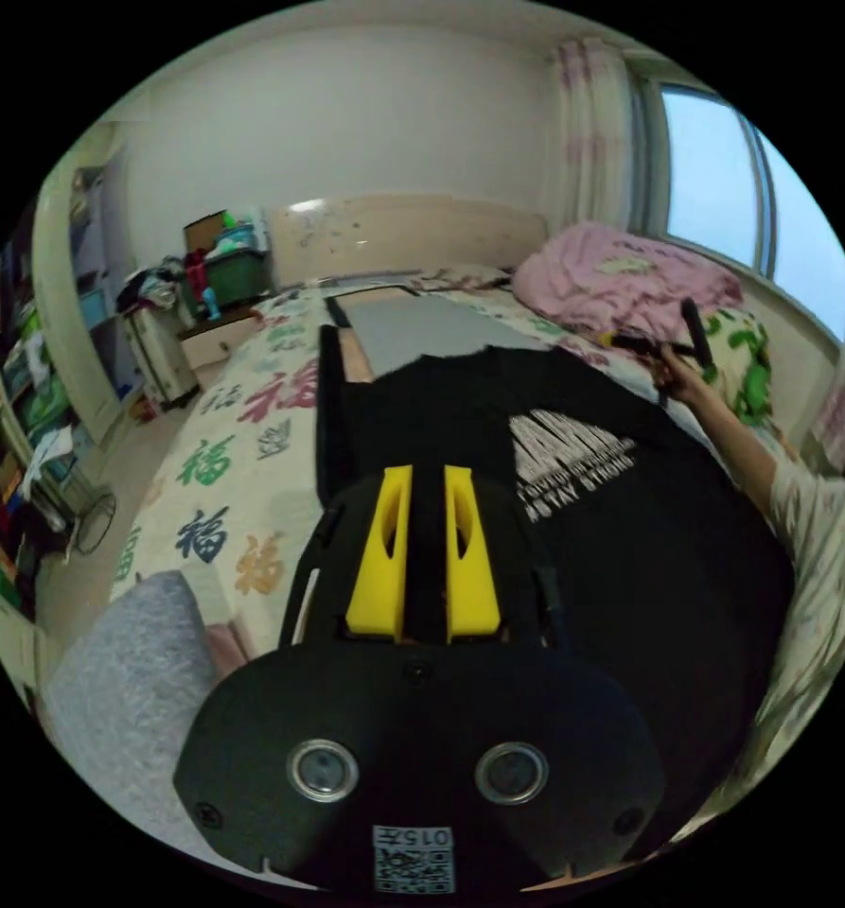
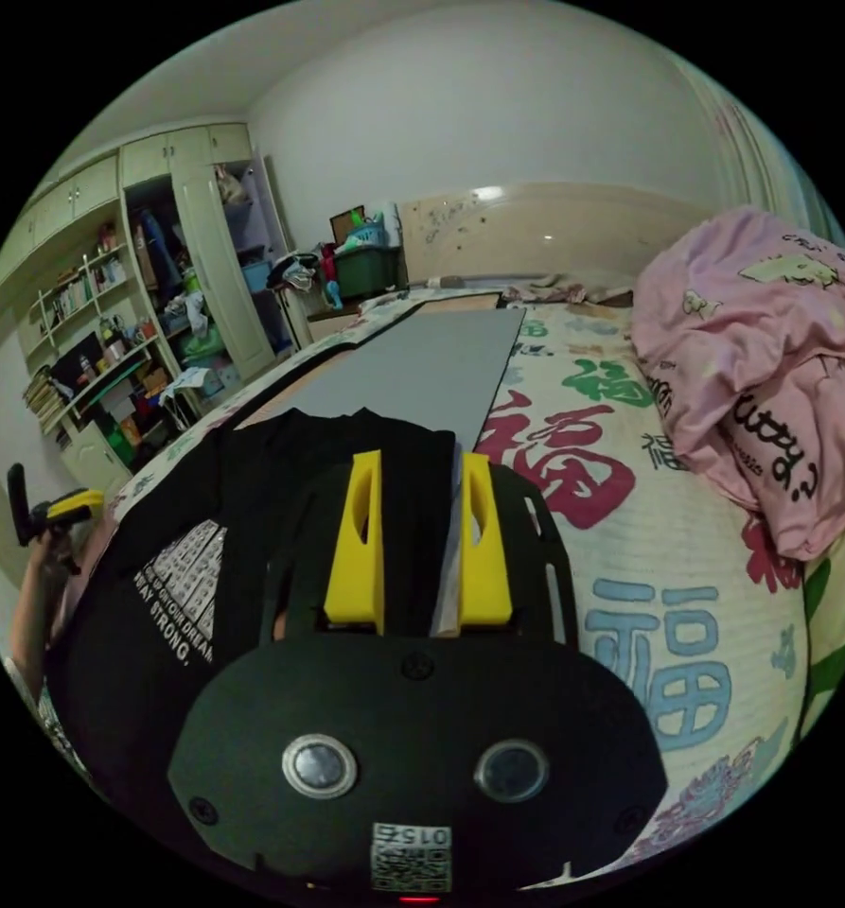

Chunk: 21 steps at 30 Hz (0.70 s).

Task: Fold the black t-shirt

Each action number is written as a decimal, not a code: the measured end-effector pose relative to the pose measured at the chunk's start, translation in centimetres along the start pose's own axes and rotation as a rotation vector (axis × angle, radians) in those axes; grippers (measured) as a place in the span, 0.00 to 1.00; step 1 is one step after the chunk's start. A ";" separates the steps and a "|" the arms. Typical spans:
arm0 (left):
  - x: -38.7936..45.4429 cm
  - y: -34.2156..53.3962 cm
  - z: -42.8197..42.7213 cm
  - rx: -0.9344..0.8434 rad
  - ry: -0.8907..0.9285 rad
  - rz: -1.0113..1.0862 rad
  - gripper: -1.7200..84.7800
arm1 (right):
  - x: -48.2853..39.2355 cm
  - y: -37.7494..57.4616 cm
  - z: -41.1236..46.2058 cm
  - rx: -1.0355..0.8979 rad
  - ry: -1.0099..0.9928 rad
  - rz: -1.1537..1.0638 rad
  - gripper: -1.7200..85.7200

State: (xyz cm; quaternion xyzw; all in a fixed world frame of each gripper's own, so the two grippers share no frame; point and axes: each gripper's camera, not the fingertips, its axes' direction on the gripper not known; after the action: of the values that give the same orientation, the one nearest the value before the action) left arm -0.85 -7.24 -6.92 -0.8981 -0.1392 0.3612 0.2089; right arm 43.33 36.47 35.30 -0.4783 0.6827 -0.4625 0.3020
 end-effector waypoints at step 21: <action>4.3 -20.3 27.5 -0.257 -0.247 0.007 0.15 | -4.8 -1.6 14.9 -0.226 0.147 -0.205 0.09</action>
State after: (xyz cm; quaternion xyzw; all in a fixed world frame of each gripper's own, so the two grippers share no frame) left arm -19.29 19.77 -17.71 -0.8667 -0.2057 0.4486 0.0723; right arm 58.37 35.64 30.83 -0.5412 0.6983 -0.4448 0.1470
